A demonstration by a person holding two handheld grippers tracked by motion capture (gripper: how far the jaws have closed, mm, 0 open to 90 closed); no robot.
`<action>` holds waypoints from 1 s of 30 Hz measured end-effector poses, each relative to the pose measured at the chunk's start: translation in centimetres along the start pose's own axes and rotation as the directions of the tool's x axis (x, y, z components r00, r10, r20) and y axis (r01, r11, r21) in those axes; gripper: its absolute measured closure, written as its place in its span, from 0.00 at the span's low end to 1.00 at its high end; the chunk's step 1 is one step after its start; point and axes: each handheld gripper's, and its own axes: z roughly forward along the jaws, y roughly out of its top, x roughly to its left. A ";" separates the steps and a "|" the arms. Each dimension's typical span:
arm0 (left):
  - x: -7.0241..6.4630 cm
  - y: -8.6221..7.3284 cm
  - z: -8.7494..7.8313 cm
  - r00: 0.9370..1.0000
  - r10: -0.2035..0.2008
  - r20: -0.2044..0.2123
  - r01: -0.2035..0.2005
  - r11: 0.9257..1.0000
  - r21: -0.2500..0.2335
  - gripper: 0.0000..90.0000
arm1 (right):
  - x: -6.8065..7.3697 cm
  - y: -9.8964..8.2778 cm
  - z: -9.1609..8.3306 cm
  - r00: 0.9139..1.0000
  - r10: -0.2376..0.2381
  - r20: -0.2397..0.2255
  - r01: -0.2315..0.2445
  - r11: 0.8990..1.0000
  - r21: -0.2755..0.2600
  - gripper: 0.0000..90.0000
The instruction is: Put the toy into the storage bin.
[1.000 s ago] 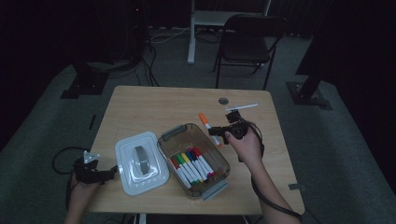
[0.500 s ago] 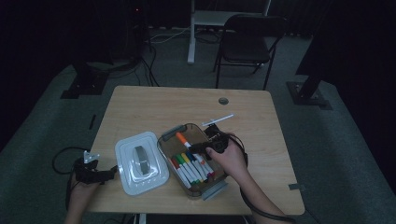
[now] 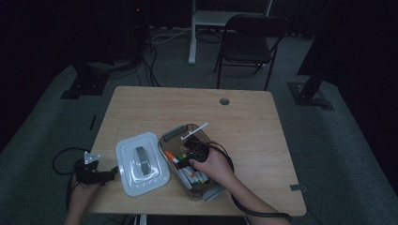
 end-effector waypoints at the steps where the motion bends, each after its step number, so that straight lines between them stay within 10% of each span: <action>1: 0.0 0.0 0.0 1.000 -0.001 0.000 0.001 1.000 0.000 0.01 | 0.0 0.1 0.2 1.000 0.000 0.003 0.000 1.000 0.013 0.85; 15: 0.0 0.0 0.0 1.000 -0.001 0.001 0.001 1.000 0.001 0.01 | -0.1 0.7 3.1 0.999 -0.030 0.018 0.026 0.982 0.186 0.80; 30: 0.0 0.0 0.0 1.000 0.000 0.000 0.000 1.000 0.000 0.01 | -0.7 -0.6 -1.8 0.991 -0.135 -0.005 0.135 0.990 -0.041 0.60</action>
